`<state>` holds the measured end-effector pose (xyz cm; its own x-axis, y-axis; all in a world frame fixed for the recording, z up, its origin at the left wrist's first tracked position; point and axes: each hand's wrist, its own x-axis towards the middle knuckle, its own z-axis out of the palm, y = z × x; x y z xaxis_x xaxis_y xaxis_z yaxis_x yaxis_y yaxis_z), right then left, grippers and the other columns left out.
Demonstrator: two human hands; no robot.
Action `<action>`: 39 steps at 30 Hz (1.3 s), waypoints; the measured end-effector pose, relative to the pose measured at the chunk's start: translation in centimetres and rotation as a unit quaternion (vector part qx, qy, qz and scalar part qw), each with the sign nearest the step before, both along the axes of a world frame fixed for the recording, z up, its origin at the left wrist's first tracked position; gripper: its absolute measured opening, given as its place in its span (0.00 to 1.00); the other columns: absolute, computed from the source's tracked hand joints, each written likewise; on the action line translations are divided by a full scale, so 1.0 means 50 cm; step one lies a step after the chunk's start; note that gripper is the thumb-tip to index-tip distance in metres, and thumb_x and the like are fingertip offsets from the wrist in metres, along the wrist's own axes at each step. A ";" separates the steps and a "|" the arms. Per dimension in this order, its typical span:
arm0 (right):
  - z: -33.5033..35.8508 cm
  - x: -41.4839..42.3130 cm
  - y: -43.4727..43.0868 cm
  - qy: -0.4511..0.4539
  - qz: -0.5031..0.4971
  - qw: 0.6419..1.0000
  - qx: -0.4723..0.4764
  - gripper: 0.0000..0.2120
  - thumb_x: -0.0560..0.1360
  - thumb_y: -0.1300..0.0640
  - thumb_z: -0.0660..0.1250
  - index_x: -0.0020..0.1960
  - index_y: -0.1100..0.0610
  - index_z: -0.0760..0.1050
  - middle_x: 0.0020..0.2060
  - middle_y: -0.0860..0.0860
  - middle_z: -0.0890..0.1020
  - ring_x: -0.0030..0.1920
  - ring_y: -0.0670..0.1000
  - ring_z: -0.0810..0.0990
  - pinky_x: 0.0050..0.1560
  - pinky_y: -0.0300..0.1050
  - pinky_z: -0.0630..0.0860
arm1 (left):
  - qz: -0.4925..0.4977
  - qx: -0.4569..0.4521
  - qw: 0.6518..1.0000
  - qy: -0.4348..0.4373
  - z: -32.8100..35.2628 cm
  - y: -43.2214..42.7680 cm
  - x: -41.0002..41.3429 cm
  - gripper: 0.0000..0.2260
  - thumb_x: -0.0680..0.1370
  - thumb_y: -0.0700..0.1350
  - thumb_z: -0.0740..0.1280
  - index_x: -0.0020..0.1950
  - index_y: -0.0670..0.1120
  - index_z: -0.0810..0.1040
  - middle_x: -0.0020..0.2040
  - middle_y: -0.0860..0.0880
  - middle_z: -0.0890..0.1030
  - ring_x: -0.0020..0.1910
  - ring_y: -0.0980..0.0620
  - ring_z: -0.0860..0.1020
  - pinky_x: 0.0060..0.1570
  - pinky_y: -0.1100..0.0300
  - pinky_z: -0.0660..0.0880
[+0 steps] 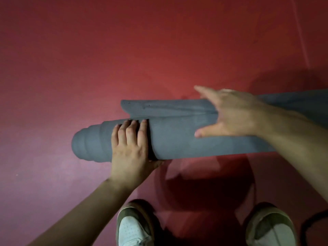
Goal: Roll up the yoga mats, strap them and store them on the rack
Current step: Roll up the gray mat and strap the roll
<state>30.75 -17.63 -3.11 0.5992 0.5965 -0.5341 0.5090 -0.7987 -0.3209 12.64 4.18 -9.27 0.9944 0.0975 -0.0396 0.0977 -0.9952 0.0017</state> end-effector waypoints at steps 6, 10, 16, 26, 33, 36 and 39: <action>-0.035 -0.061 0.035 -0.058 0.105 0.992 0.035 0.55 0.46 0.22 0.68 0.65 0.52 0.66 0.57 0.51 0.69 0.58 0.53 0.70 0.61 0.53 0.73 | -0.007 -0.058 0.994 -0.090 -0.020 0.012 -0.006 0.46 0.56 0.71 0.75 0.59 0.40 0.68 0.54 0.36 0.71 0.58 0.34 0.69 0.63 0.35 0.67; -0.052 -0.077 0.056 -0.125 0.135 0.983 0.010 0.57 0.48 0.29 0.74 0.70 0.55 0.61 0.61 0.53 0.75 0.59 0.57 0.74 0.63 0.53 0.71 | 0.014 -0.115 0.986 -0.122 -0.021 0.011 0.002 0.45 0.53 0.69 0.79 0.56 0.43 0.65 0.55 0.43 0.64 0.54 0.39 0.67 0.54 0.41 0.66; -0.039 -0.091 0.054 -0.172 0.106 0.979 0.020 0.56 0.53 0.31 0.73 0.76 0.44 0.57 0.58 0.52 0.75 0.52 0.57 0.73 0.54 0.53 0.73 | 0.098 -0.261 0.947 -0.161 0.014 -0.021 -0.063 0.26 0.68 0.63 0.73 0.52 0.47 0.66 0.49 0.48 0.68 0.47 0.49 0.66 0.50 0.56 0.62; 0.203 -0.113 0.038 -0.206 -0.035 0.961 0.184 0.60 0.51 0.30 0.73 0.78 0.41 0.51 0.55 0.48 0.67 0.52 0.53 0.69 0.57 0.49 0.72 | 0.234 -0.687 0.687 -0.044 0.192 -0.031 0.003 0.39 0.67 0.64 0.77 0.68 0.41 0.70 0.63 0.42 0.78 0.64 0.45 0.77 0.65 0.38 0.72; 0.460 -0.221 -0.039 -0.134 -0.128 0.953 0.241 0.61 0.53 0.38 0.79 0.74 0.41 0.43 0.60 0.47 0.64 0.62 0.52 0.69 0.62 0.41 0.68 | 0.167 -0.677 0.707 -0.118 0.533 -0.107 -0.028 0.40 0.59 0.48 0.80 0.68 0.40 0.69 0.59 0.44 0.82 0.60 0.50 0.81 0.53 0.62 0.78; 0.564 -0.303 -0.080 -0.146 -0.165 0.933 0.284 0.61 0.52 0.37 0.78 0.74 0.47 0.46 0.64 0.48 0.65 0.66 0.52 0.70 0.63 0.41 0.69 | 0.111 -0.654 0.739 -0.119 0.674 -0.137 -0.078 0.45 0.54 0.51 0.82 0.67 0.46 0.68 0.61 0.47 0.80 0.58 0.56 0.80 0.51 0.65 0.77; 0.638 -0.375 -0.105 -0.124 -0.226 0.898 0.357 0.62 0.48 0.38 0.80 0.75 0.43 0.52 0.64 0.47 0.68 0.63 0.46 0.72 0.61 0.45 0.74 | 0.051 -0.640 0.755 -0.135 0.782 -0.164 -0.128 0.49 0.51 0.58 0.84 0.67 0.53 0.65 0.63 0.55 0.77 0.62 0.60 0.77 0.58 0.63 0.76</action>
